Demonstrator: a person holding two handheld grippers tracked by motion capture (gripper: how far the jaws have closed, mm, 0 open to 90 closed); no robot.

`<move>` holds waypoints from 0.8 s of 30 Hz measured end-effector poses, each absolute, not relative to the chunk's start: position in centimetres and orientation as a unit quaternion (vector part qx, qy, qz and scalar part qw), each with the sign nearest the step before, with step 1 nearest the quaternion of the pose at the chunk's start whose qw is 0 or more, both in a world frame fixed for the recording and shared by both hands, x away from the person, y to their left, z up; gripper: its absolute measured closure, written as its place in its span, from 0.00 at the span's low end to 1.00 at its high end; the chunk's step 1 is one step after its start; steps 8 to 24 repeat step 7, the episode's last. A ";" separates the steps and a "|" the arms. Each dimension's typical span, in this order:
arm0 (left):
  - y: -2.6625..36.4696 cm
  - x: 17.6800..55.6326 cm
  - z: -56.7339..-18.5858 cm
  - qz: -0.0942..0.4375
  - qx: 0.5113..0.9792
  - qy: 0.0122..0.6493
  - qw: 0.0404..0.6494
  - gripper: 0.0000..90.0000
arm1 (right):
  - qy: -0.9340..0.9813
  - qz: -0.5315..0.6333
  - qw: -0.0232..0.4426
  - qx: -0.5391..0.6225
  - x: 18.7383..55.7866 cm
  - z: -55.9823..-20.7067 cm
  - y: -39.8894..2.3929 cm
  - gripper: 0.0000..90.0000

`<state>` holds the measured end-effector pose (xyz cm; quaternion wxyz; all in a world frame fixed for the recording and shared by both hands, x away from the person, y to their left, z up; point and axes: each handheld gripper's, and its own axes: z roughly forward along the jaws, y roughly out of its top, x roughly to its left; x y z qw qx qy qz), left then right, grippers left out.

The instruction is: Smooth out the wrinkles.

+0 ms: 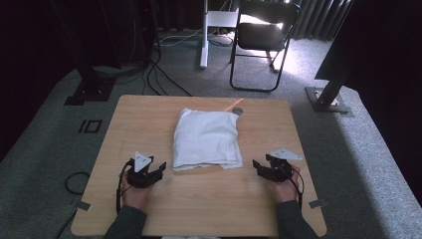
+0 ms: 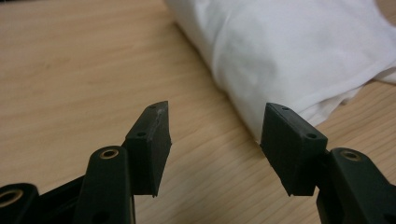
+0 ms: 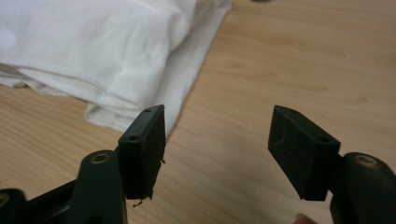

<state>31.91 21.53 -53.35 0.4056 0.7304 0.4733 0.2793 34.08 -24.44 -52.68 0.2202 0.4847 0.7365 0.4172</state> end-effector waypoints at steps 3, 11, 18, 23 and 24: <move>21.6 32.0 -53.4 0.278 0.732 0.474 0.403 0.47 | 0.726 0.417 0.217 0.503 33.5 -53.4 -25.6 0.40; 21.5 32.0 -53.6 0.278 0.733 0.475 0.400 0.47 | 0.716 0.419 0.218 0.514 33.2 -53.6 -26.7 0.40; 21.5 32.0 -53.6 0.278 0.733 0.475 0.400 0.47 | 0.716 0.419 0.218 0.514 33.2 -53.6 -26.7 0.40; 21.5 32.0 -53.6 0.278 0.733 0.475 0.400 0.47 | 0.716 0.419 0.218 0.514 33.2 -53.6 -26.7 0.40; 21.5 32.0 -53.6 0.278 0.733 0.475 0.400 0.47 | 0.716 0.419 0.218 0.514 33.2 -53.6 -26.7 0.40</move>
